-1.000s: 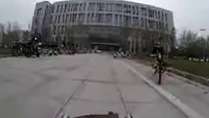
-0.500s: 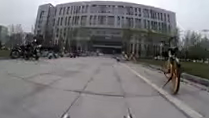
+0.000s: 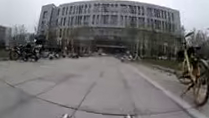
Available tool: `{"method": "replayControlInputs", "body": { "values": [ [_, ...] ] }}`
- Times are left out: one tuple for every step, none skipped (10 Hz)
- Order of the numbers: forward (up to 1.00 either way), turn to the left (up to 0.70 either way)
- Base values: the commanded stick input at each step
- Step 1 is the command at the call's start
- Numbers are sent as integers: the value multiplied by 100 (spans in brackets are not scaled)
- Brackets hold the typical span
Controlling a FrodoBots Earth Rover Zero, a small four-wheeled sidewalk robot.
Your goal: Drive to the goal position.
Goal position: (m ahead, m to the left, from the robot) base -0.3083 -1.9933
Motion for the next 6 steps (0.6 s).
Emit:
{"method": "replayControlInputs", "body": {
  "values": [
    [100,3],
    [100,3],
    [100,3],
    [100,3],
    [100,3],
    [100,3]
  ]
}}
